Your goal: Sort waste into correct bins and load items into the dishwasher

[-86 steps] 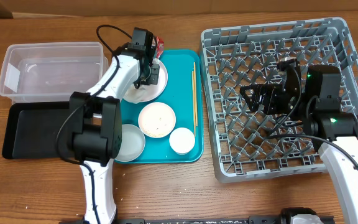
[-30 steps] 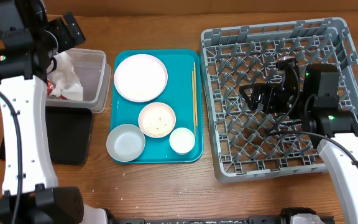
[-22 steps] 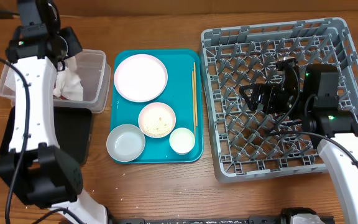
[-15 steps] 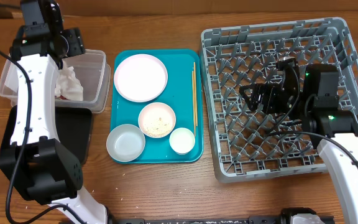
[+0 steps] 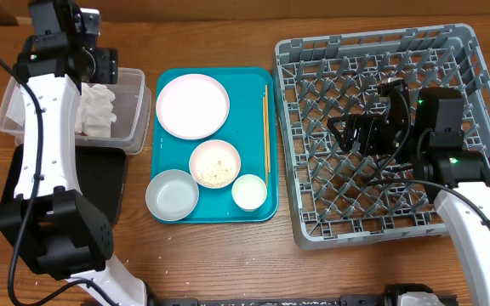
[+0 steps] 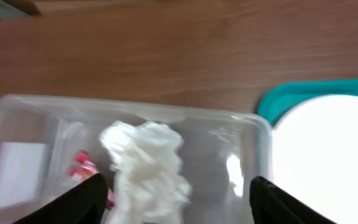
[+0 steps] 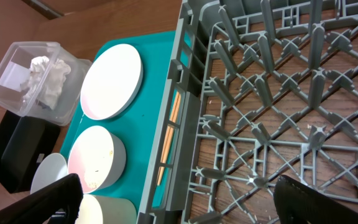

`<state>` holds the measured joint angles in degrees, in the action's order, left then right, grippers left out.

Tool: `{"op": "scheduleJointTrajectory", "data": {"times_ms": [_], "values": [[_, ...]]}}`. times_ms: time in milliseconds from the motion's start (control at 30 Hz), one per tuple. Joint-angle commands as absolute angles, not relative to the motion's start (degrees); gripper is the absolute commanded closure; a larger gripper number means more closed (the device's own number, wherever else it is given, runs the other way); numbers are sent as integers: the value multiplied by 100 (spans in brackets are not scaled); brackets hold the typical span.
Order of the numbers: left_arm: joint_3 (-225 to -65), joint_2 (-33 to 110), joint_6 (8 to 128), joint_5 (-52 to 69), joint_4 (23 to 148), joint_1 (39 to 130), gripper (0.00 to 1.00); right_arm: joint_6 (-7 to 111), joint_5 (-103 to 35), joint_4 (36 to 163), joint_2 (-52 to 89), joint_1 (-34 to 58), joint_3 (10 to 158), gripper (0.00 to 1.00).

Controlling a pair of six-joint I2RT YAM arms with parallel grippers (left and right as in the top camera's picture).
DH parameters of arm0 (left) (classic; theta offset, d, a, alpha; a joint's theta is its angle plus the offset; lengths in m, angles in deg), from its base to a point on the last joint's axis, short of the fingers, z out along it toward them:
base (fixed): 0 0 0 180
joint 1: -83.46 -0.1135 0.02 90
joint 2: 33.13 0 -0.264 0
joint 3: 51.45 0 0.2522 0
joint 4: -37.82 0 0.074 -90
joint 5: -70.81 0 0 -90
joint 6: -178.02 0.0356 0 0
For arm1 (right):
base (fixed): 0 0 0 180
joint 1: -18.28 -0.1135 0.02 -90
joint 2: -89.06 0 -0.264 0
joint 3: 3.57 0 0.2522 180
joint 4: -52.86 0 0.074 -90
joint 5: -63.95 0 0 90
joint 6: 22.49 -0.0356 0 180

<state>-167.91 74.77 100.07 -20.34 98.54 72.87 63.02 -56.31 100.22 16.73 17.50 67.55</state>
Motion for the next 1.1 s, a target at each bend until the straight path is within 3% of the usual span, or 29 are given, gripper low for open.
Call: {"op": "scheduleJointTrajectory", "data": {"times_ms": [0,133,200,367,700,1067], "values": [[-16861,7151,9480,-681,10180,7372,30,6282,-5725,9989,1677,1761,6893,0],[-16861,6598,9485,934,10783,7667,31,6280,-5727,9996,1677,1761,6893,0],[-16861,6539,9533,1102,11116,7888,31,6282,-5727,9996,1677,1761,6893,0],[-16850,6714,10053,589,11913,8819,30,6284,-5725,10070,1677,1761,6893,0],[-16850,7746,11107,-513,12211,10060,32,6287,-5699,10225,1677,1761,6893,0],[-16880,8203,11098,-602,11863,10113,36,6287,-5699,10145,1677,1761,6893,0]]}}
